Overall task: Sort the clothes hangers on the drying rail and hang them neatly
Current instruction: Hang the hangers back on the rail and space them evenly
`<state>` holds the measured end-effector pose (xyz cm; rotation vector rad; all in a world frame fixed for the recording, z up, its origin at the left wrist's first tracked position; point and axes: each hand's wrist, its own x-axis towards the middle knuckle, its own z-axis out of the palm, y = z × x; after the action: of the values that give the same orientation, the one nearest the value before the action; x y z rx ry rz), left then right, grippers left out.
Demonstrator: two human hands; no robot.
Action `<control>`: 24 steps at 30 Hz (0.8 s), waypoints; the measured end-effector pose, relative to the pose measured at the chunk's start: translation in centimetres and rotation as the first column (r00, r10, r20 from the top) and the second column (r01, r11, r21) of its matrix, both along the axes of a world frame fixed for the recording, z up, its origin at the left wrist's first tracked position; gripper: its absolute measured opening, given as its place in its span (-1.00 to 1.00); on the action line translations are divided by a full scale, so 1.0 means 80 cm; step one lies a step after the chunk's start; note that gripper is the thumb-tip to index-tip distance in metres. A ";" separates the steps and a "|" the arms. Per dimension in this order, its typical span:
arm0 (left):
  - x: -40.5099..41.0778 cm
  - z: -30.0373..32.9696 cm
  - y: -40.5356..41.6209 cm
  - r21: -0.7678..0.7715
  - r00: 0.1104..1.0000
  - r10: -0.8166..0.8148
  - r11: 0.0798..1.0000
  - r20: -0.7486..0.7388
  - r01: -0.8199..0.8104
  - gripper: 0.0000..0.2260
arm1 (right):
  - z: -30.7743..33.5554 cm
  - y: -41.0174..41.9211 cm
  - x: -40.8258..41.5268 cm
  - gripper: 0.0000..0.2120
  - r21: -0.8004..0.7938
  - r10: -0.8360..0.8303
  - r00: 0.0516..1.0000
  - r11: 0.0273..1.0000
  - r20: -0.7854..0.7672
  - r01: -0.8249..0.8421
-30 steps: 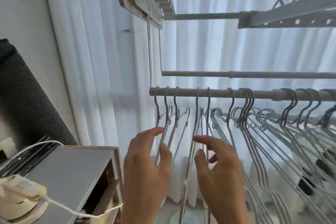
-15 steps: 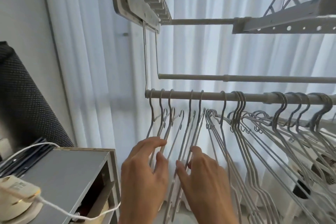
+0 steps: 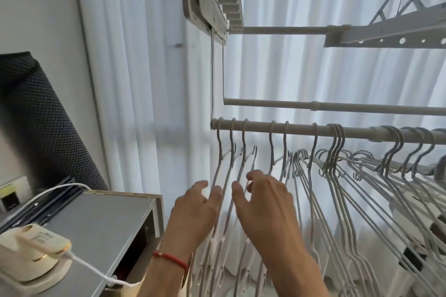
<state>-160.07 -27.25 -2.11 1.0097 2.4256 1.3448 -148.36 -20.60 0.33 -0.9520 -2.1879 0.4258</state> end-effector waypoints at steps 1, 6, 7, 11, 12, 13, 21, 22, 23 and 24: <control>-0.004 -0.005 0.004 0.010 0.999 -0.027 1.000 0.035 0.026 -0.68 | 0.001 0.003 -0.006 -0.63 -0.027 0.007 1.000 1.000 0.029 -0.007; -0.016 -0.033 0.010 0.194 0.994 -0.049 0.981 0.099 0.029 -0.70 | -0.006 0.005 -0.025 -0.70 -0.149 0.040 0.999 0.988 0.031 -0.035; -0.019 -0.037 0.009 0.238 0.987 -0.058 0.971 0.150 0.021 -0.69 | -0.008 0.002 -0.027 -0.69 -0.151 0.041 0.999 0.988 0.032 -0.036; -0.032 -0.036 0.008 0.315 0.946 -0.097 0.949 0.308 -0.005 -0.71 | -0.010 -0.001 -0.033 -0.76 -0.199 0.070 0.997 0.978 0.026 -0.064; -0.032 -0.034 0.008 0.333 0.926 -0.128 0.943 0.356 0.003 -0.71 | -0.010 -0.001 -0.033 -0.76 -0.214 0.071 0.997 0.975 0.029 -0.063; -0.032 -0.032 0.008 0.352 0.902 -0.165 0.936 0.399 0.015 -0.71 | -0.011 0.000 -0.033 -0.76 -0.222 0.070 0.997 0.973 0.035 -0.061; -0.020 -0.031 0.009 0.380 0.850 -0.280 0.919 0.446 0.104 -0.64 | -0.004 -0.019 -0.038 -0.69 0.090 -0.119 0.989 0.990 0.085 0.111; -0.017 -0.028 0.009 0.391 0.840 -0.292 0.914 0.457 0.106 -0.61 | -0.001 -0.017 -0.040 -0.68 0.098 -0.134 0.983 0.988 0.122 0.123; -0.015 -0.026 0.009 0.401 0.831 -0.302 0.910 0.467 0.105 -0.57 | 0.001 -0.014 -0.042 -0.68 0.108 -0.145 0.976 0.986 0.162 0.129; -0.013 -0.024 0.009 0.407 0.824 -0.307 0.908 0.476 0.103 -0.51 | 0.002 -0.011 -0.044 -0.69 0.120 -0.153 0.969 0.984 0.195 0.131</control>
<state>-161.09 -26.52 -4.06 0.7989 1.6435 1.7505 -151.92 -21.45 0.53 -1.1270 -2.2790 0.1473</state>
